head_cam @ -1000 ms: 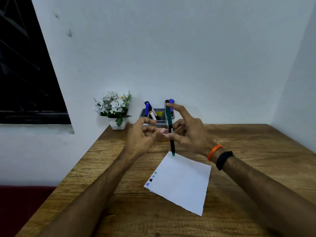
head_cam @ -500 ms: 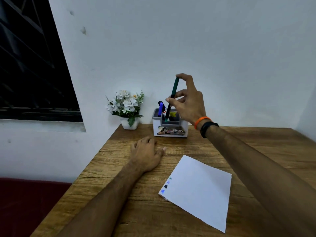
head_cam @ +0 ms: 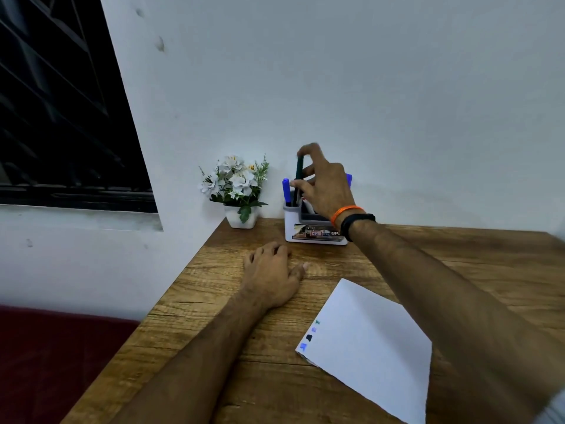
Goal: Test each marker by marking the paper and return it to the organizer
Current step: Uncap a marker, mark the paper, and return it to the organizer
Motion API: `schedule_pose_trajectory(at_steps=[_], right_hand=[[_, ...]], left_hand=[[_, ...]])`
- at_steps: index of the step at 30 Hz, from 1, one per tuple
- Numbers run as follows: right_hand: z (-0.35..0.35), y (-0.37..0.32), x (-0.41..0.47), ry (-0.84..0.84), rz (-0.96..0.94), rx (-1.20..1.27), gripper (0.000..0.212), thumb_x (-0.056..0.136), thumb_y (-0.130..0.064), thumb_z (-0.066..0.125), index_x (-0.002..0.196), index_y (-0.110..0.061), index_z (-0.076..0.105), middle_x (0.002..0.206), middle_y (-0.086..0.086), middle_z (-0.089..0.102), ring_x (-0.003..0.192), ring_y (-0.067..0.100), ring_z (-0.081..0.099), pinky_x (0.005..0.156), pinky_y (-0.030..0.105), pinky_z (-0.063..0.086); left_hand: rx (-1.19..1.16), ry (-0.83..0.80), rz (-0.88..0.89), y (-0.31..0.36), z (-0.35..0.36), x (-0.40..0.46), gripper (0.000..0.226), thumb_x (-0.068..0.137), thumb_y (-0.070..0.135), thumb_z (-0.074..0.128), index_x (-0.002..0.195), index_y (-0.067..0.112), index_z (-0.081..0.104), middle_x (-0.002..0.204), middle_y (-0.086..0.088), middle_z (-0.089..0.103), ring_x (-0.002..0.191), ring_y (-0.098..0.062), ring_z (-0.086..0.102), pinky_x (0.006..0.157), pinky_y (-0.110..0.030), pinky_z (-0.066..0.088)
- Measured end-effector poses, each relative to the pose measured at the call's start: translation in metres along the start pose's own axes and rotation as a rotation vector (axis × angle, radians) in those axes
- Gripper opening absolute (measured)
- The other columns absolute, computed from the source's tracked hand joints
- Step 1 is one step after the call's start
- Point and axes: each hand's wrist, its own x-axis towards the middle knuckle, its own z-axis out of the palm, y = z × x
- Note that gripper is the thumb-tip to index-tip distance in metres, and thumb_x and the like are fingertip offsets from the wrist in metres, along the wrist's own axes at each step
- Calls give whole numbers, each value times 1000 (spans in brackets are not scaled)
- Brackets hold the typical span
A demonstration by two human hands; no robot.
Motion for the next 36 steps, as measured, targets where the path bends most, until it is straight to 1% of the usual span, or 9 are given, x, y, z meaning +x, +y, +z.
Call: schedule_pose_trajectory(at_steps=[2, 5, 8, 13, 18, 20, 24, 30, 36], right_hand=[[0, 4, -2, -16, -13, -122, 25, 87, -23, 71, 111, -20, 67, 107, 5, 73, 90, 25, 70, 88, 43, 55], [-4, 8, -7, 10, -4, -145, 31, 88, -16, 66, 118, -20, 70, 123, 3, 67, 94, 19, 68, 97, 34, 49], [-13, 11, -13, 68, 8, -95, 33, 88, -11, 67, 121, -18, 67, 122, 3, 65, 86, 13, 65, 91, 20, 41], [-31, 26, -27, 180, 51, -86, 22, 86, -13, 68, 108, -16, 70, 103, 1, 69, 77, 9, 60, 84, 31, 55], [-47, 48, -44, 251, 205, -92, 13, 83, -17, 67, 95, -18, 69, 86, -9, 68, 70, 12, 63, 75, 35, 56], [-48, 57, -48, 229, 290, -90, 15, 82, -21, 69, 97, -19, 68, 83, -13, 66, 76, 14, 65, 76, 35, 56], [-47, 65, -48, 173, 389, -95, 26, 81, -34, 74, 102, -21, 66, 89, -9, 69, 90, 17, 67, 81, 34, 54], [-39, 61, -34, 113, 436, -223, 39, 83, -46, 72, 105, -14, 71, 107, 3, 71, 101, 22, 64, 75, 27, 45], [-33, 63, -26, 165, 503, -157, 22, 80, -37, 76, 88, -16, 76, 107, 6, 72, 99, 22, 66, 70, 26, 45]], left_hand=[[-4, 0, -2, 0, 0, -1, 60, 94, 61, 37, 137, 20, 46, 149, -4, 39, 138, -22, 33, 115, -48, 20], [-8, 2, -5, 0, 0, -1, 60, 93, 61, 38, 137, 21, 46, 149, -5, 39, 138, -22, 32, 115, -48, 20], [-3, -14, -14, 1, -1, -1, 61, 93, 61, 38, 138, 20, 45, 150, -5, 38, 139, -23, 31, 116, -49, 20], [-4, -22, -12, 1, -1, -1, 60, 94, 60, 37, 139, 22, 44, 150, -4, 37, 139, -22, 31, 115, -49, 20], [6, -20, 5, 2, -2, -1, 57, 95, 58, 37, 139, 21, 45, 150, -3, 38, 138, -21, 33, 115, -48, 22], [-4, -18, 33, 6, -2, -2, 56, 95, 56, 38, 138, 22, 46, 149, -2, 39, 138, -20, 33, 115, -48, 24], [-16, -31, 106, 14, 1, -3, 57, 96, 57, 36, 140, 23, 45, 149, 2, 40, 138, -18, 33, 115, -48, 22], [-35, -27, 101, 13, 4, -2, 57, 96, 57, 36, 142, 24, 43, 150, 3, 38, 139, -17, 31, 116, -46, 19], [-44, -1, 103, 11, 7, -1, 56, 95, 59, 37, 139, 25, 45, 147, 3, 41, 137, -16, 33, 114, -45, 20]])
